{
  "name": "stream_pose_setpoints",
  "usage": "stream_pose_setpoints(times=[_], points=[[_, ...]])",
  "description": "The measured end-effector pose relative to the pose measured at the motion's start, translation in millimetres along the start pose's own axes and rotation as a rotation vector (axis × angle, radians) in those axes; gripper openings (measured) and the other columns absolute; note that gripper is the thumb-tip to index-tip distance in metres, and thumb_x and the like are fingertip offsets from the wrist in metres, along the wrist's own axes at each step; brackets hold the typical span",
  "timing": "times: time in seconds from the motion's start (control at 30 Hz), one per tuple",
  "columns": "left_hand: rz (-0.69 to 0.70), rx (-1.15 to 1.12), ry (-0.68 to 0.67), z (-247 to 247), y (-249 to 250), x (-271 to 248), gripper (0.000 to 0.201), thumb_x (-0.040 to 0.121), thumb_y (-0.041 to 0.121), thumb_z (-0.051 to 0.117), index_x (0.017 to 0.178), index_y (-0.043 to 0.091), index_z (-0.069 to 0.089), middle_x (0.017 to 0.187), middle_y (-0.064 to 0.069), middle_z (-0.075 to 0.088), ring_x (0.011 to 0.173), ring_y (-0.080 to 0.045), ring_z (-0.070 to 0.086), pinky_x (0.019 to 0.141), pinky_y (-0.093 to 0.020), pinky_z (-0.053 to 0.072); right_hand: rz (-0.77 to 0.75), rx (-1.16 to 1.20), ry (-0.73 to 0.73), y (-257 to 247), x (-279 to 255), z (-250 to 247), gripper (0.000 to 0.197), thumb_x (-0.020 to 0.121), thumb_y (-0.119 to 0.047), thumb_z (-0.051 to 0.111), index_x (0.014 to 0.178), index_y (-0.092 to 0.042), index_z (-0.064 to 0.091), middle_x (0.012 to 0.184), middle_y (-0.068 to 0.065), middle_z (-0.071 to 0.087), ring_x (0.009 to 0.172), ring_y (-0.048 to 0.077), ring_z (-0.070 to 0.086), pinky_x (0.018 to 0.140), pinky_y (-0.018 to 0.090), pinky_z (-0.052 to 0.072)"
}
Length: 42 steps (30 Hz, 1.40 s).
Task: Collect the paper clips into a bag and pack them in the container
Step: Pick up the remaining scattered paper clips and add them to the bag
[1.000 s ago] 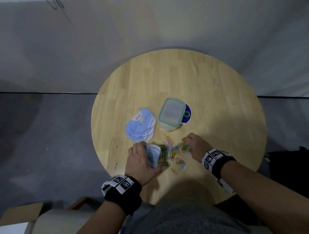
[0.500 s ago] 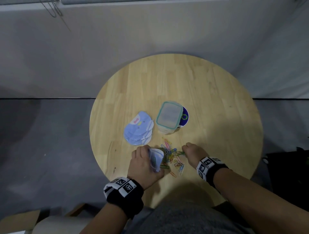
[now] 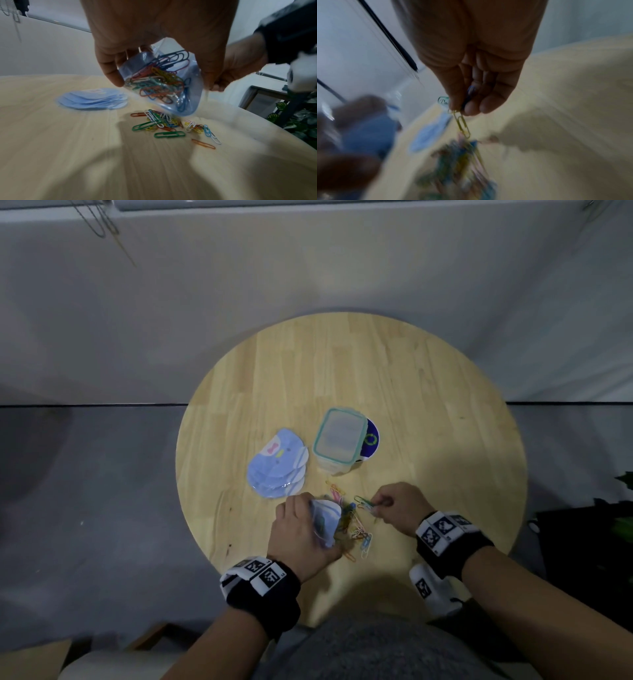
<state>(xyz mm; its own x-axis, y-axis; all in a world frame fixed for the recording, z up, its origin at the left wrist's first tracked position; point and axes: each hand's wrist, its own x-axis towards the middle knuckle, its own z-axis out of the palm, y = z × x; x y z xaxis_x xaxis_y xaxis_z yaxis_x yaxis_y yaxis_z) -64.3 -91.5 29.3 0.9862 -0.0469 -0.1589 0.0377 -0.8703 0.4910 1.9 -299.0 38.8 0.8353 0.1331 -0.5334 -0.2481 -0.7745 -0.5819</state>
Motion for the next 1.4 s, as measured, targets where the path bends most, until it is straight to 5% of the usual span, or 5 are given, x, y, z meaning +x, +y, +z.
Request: stream_pose_setpoints(times=[0.4, 0.63, 1.0, 1.27, 1.4], points=[[0.04, -0.06, 0.168, -9, 34, 22, 0.07, 0.057, 0.059, 0.056, 0.104, 0.009, 0.047, 0.092, -0.003, 0.045, 0.085, -0.026, 0.043, 0.07, -0.038, 0.043, -0.044, 0.332, 0.141, -77, -28, -16, 0.006, 0.073, -0.002, 0.07, 0.071, 0.003, 0.067, 0.054, 0.009, 0.062, 0.045, 0.018, 0.057, 0.055, 0.031, 0.054], [0.081, -0.134, 0.235, -14, 39, 29, 0.057, 0.06, 0.045, 0.05, 0.098, 0.003, 0.048, 0.086, -0.008, 0.044, 0.078, -0.025, 0.039, 0.065, -0.038, 0.039, -0.201, -0.221, 0.145, -94, -45, -8, 0.017, 0.084, -0.025, 0.06, 0.085, -0.012, 0.071, 0.1, 0.008, 0.057, 0.086, 0.027, 0.061, 0.067, 0.028, 0.042], [0.183, -0.123, 0.256, -14, 35, 33, 0.07, 0.055, 0.049, 0.066, 0.106, 0.007, 0.043, 0.088, -0.009, 0.045, 0.081, -0.022, 0.037, 0.069, -0.029, 0.03, -0.363, -0.003, -0.005, -83, -35, -16, 0.034, 0.079, 0.001, 0.047, 0.099, -0.012, 0.072, 0.098, 0.009, 0.072, 0.09, 0.022, 0.065, 0.083, 0.033, 0.052], [0.06, -0.08, 0.184, -16, 9, 28, 0.083, 0.051, 0.061, 0.06, 0.11, 0.005, 0.042, 0.096, -0.01, 0.046, 0.09, -0.027, 0.041, 0.078, -0.035, 0.038, -0.085, 0.259, 0.335, -43, -6, -31, 0.021, 0.08, 0.0, 0.055, 0.074, -0.016, 0.067, 0.068, -0.008, 0.064, 0.049, -0.001, 0.054, 0.06, 0.024, 0.05], [0.017, -0.021, 0.179, -14, -9, 17, 0.082, 0.05, 0.061, 0.06, 0.108, 0.007, 0.041, 0.095, -0.01, 0.046, 0.088, -0.028, 0.042, 0.078, -0.034, 0.034, -0.045, -0.254, -0.103, 3, 2, 1, 0.037, 0.075, -0.013, 0.071, 0.109, -0.017, 0.057, 0.112, 0.005, 0.058, 0.092, 0.019, 0.055, 0.084, 0.03, 0.047]])
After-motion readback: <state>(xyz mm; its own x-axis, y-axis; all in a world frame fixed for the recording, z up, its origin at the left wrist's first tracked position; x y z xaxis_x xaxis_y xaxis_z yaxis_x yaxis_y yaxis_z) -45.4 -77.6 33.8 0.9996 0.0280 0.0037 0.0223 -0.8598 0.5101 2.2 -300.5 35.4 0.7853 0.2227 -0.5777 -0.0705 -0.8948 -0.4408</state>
